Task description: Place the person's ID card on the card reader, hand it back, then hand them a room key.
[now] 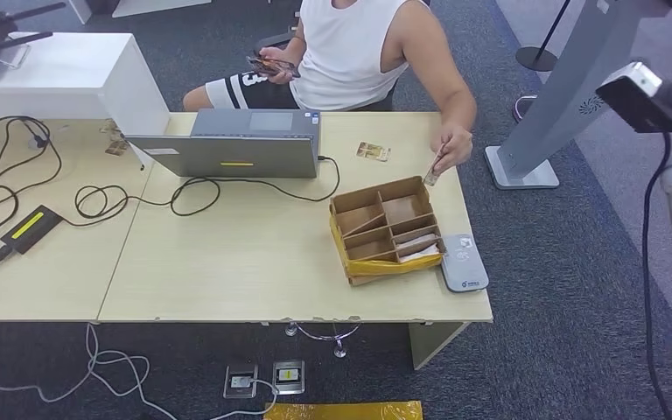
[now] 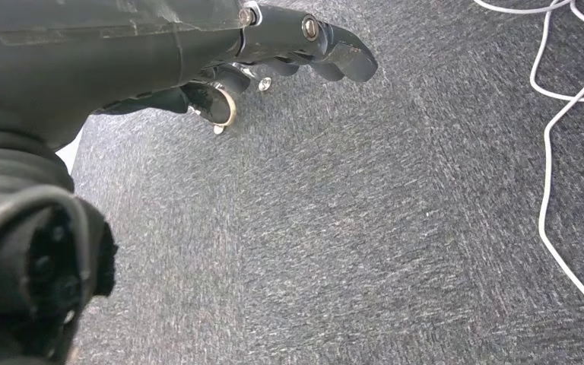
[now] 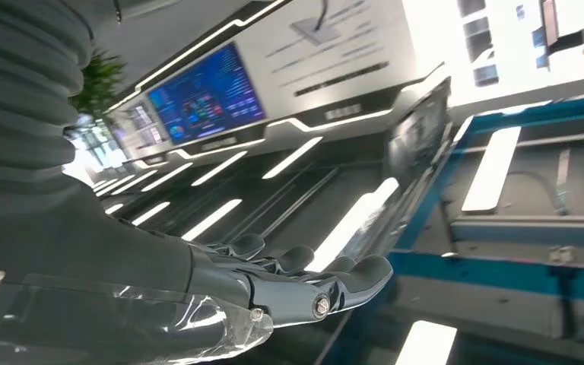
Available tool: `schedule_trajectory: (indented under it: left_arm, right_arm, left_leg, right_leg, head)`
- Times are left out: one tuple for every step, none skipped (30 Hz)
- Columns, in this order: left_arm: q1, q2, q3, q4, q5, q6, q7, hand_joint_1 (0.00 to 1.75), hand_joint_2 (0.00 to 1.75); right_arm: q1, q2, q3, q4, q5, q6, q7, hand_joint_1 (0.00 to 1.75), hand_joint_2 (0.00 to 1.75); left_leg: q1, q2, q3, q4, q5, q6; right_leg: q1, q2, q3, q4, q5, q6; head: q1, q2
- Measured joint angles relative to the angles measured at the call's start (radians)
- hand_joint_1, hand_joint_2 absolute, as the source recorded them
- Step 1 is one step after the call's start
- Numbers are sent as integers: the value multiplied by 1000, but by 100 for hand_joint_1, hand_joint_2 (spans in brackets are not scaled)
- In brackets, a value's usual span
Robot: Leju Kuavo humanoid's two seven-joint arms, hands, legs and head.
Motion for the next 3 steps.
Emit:
schedule_trajectory:
  left_arm:
    - [0, 0, 0, 0, 2, 1, 0, 0, 0]
    - [1, 0, 0, 1, 3, 1, 0, 0, 0]
    - [1, 0, 0, 1, 3, 2, 0, 0, 0]
  right_arm:
    - [3, -15, -30, -4, 7, 0, 1, 0, 175]
    - [7, -29, -58, -7, 12, 0, 1, 0, 175]
    - [8, -36, -71, -8, 16, 0, 3, 0, 175]
  left_leg:
    - [0, 1, 0, 0, 0, 0]
    - [0, 1, 0, 0, 0, 0]
    - [0, 2, 1, 0, 0, 0]
  right_leg:
    - [0, 0, 0, 0, 0, 0]
    - [0, 1, 0, 0, 0, 0]
    - [0, 1, 0, 0, 0, 0]
  head:
    - [0, 0]
    - [0, 0]
    - [0, 0]
